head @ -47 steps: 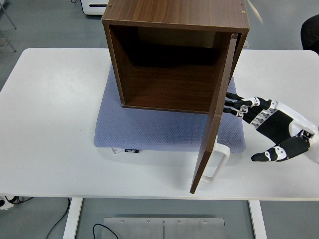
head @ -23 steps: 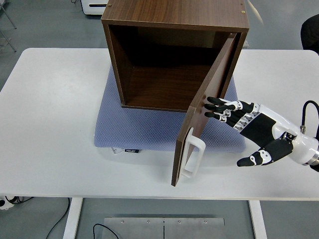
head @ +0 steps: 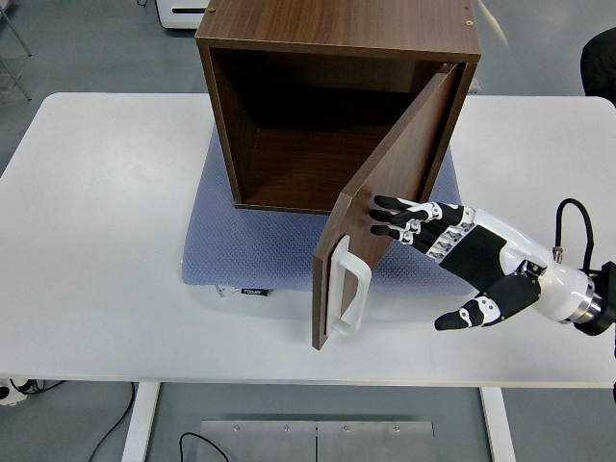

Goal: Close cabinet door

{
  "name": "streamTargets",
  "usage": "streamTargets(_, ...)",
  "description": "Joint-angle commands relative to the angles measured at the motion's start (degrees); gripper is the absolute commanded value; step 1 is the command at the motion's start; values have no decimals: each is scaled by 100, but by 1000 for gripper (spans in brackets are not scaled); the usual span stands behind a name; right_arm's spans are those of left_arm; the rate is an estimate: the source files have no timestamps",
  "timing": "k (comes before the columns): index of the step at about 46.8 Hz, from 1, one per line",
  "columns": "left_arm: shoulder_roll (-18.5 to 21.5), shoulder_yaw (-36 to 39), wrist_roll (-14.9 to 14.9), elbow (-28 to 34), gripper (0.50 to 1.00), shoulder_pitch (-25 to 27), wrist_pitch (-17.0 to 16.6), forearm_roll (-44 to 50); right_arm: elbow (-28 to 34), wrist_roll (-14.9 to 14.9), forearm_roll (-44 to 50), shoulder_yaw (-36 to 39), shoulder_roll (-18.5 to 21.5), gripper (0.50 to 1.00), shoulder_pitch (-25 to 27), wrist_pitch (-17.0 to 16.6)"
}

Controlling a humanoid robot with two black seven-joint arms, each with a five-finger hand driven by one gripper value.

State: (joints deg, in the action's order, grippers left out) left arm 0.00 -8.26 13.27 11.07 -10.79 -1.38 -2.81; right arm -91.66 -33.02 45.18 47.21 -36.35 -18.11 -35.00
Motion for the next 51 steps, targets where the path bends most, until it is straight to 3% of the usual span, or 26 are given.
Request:
streamTargets(1, 0, 0, 0, 0, 1000, -2, -2, 0, 8, 49, -1, -10, 58, 1000, 1, 0)
streamTargets(8, 0, 0, 0, 0, 1000, -2, -2, 0, 16, 76, -9, -36, 181, 1000, 1, 11)
streamTargets(28, 0, 0, 0, 0, 1000, -2, -2, 0, 148, 217, -18, -45, 664, 1000, -43, 705)
streamTargets(51, 0, 0, 0, 0, 1000, -2, -2, 0, 254, 243, -45, -203, 963, 1000, -316, 934)
